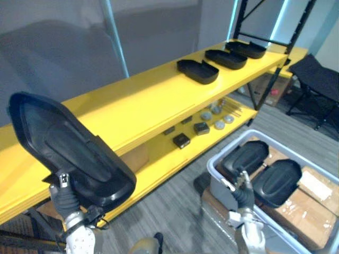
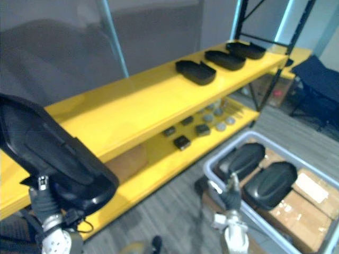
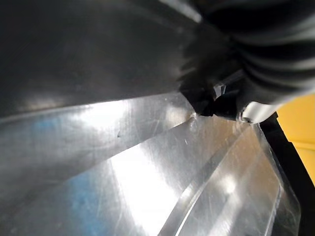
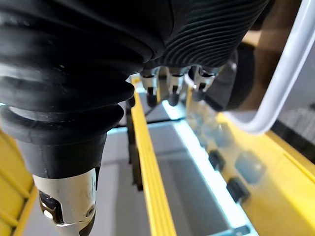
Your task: Walk over and take plastic housings, then place them on the shelf
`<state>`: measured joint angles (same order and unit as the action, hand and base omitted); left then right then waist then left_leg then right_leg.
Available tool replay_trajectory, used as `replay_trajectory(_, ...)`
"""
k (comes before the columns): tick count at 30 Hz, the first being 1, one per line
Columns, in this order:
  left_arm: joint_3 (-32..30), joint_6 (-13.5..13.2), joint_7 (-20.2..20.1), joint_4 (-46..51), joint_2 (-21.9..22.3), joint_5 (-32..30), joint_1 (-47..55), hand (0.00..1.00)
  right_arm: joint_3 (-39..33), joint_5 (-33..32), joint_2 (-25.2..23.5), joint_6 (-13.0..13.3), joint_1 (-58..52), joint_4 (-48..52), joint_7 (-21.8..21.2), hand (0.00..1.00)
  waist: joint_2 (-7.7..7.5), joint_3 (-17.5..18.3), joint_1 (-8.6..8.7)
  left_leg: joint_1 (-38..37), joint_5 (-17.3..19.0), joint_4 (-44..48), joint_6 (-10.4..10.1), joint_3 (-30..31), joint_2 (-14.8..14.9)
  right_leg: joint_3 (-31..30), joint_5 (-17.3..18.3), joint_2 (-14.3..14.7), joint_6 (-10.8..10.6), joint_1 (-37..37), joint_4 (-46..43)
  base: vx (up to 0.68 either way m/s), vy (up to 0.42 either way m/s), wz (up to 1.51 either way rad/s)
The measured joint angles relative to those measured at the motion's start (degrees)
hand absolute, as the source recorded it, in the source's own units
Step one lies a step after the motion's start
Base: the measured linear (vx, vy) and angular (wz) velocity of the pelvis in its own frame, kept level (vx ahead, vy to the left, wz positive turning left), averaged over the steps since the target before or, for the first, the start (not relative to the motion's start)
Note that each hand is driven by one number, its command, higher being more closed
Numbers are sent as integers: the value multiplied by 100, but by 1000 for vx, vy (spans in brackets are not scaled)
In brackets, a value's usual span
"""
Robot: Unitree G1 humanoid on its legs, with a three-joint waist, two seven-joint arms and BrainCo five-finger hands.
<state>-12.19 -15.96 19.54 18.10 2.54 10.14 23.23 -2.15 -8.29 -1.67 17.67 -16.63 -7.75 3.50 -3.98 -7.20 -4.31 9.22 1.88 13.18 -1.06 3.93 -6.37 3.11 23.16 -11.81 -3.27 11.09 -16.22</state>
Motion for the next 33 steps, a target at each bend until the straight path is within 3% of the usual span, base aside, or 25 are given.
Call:
replay_trajectory(1, 1, 2, -4, 22, -10, -11, -30, 100, -32, -4, 24, 1, 1, -15, 3, 0, -39, 29, -2, 8, 133, 249, 181, -103, -58, 27, 28, -83, 5, 60, 32, 145, 81, 13)
replay_trajectory(2, -17, -5, -1, 48, -13, -9, -83, 100, -44, -37, 159, 2, 44, -86, 2, 0, 52, 102, 19, -5, 388, 428, 72, -113, -83, -13, -16, -57, 0, 17, -481, 125, 63, 8)
replay_trajectory(3, -22, -4, 1, 26, -13, -6, -118, 100, -42, -51, 201, 1, 66, -137, 2, 0, 47, 98, 26, 15, 410, 466, 92, -95, -87, -36, -34, -63, 27, -107, -734, 77, 98, 31)
replay_trajectory(4, -17, 18, -15, -44, -24, -13, -226, 100, -48, -82, 235, -3, 112, -363, 2, 0, 126, 150, 67, -2, 444, 561, 126, 38, -84, -93, -320, -29, 24, -649, -1813, -65, 140, 37)
replay_trajectory(5, -51, 22, -62, -51, -94, -57, -316, 100, -80, -135, 236, -17, 181, -567, 6, 0, 105, 159, 65, -33, 483, 536, 175, 55, -78, -243, -806, -20, -181, -1182, -2772, -68, 155, 37)
replay_trajectory(6, -81, 22, -77, -50, -154, -88, -339, 100, -112, -169, 208, -18, 220, -630, 9, 0, 98, 166, 65, -48, 505, 514, 209, 68, -82, -301, -1056, -21, -229, -1384, -3112, -133, 121, 5)
replay_trajectory(8, -296, 29, -116, -96, -250, -164, -303, 100, -137, -163, 107, -60, 422, -812, 11, 0, 72, 41, 74, -396, 542, 240, 300, 66, -65, -129, -2233, -196, -93, -1861, -3911, -168, 45, -15)
replay_trajectory(9, -296, 33, -111, -126, -246, -163, -296, 100, -139, -162, 101, -61, 437, -847, 12, 0, 129, -5, 75, -496, 544, 154, 343, 74, -43, -94, -2542, -228, -33, -1956, -4060, -113, 47, -8)
replay_trajectory(11, -333, 37, -85, -199, -246, -160, -300, 100, -138, -43, 92, -71, 445, -882, 9, 0, 170, -35, 130, -639, 591, 87, 452, 180, 7, 35, -1917, -290, 88, -2255, -4411, -92, 59, 13)
replay_trajectory(13, -269, 37, -99, -399, -274, -158, -332, 100, -256, 122, 99, -68, 410, -867, 19, 0, 330, -100, 261, -848, 586, 5, 411, 366, 222, 136, -1188, 15, 63, -2394, -3548, -220, 32, 38)
replay_trajectory(14, -241, 37, -115, -416, -279, -159, -342, 100, -290, 121, 104, -65, 390, -857, 25, 0, 361, -100, 280, -868, 603, -10, 384, 422, 284, 123, -1131, 110, 41, -2385, -3140, -283, 35, 51)
replay_trajectory(16, -211, 34, -164, -417, -362, -160, -373, 100, -367, 115, 125, -46, 356, -730, 64, 0, 323, -91, 338, -988, 686, -64, 253, 662, 358, -69, -1182, 261, -33, -2275, -1689, -255, 0, 52)
replay_trajectory(18, -174, 34, -168, -412, -443, -163, -333, 100, -364, 42, 142, -15, 320, -537, 83, 0, 241, -47, 338, -1055, 803, -59, 143, 766, 356, -219, -1421, 249, -129, -2111, -1102, -131, -119, 50)
replay_trajectory(19, -174, 34, -168, -400, -487, -163, -329, 100, -352, -15, 142, -6, 319, -474, 59, 0, 123, 13, 329, -1118, 913, -70, 50, 832, 321, -209, -1847, 197, -86, -1924, -763, -55, -207, 44)
replay_trajectory(20, -168, 34, -169, -394, -486, -164, -317, 100, -343, -17, 161, -3, 314, -458, 40, 0, 65, 54, 323, -1121, 982, -67, -3, 853, 311, -185, -1726, 171, -251, -1816, -569, 17, -284, 19)
replay_trajectory(21, -160, 35, -169, -402, -395, -166, -295, 100, -344, -16, 254, 0, 346, -432, 13, 0, 109, 124, 204, -1125, 1084, -52, -104, 851, 411, -100, -1514, 255, -416, -1551, -81, 26, -283, 9)
replay_trajectory(22, -29, 58, -179, -400, -290, -170, -271, 100, -345, -14, 412, 5, 373, -385, -47, 0, 290, 156, 197, -1104, 1083, -88, -134, 823, 607, 49, -1653, 425, -324, -1427, 226, 19, -255, 10)
replay_trajectory(26, -41, 59, -227, -318, -201, -218, -356, 100, -409, -9, 718, 2, 456, -386, -297, 0, 633, 284, 202, -1144, 957, -479, -325, 788, 923, 139, -1849, 709, -179, -1368, 646, 104, -126, 4)
replay_trajectory(29, -14, 62, -233, -317, -205, -218, -550, 100, -438, 94, 732, 30, 477, -383, -361, 0, 667, 279, 224, -1220, 910, -501, -356, 594, 952, 154, -1888, 728, -151, -1189, 853, 79, -31, -2)
replay_trajectory(33, -13, 182, -306, -339, -272, -381, -716, 100, -439, 133, 717, 146, 426, 94, -237, 0, 585, 220, 302, -1217, 879, -533, -324, 500, 890, 161, -2001, 667, -213, -1085, 1093, 30, 42, 2)
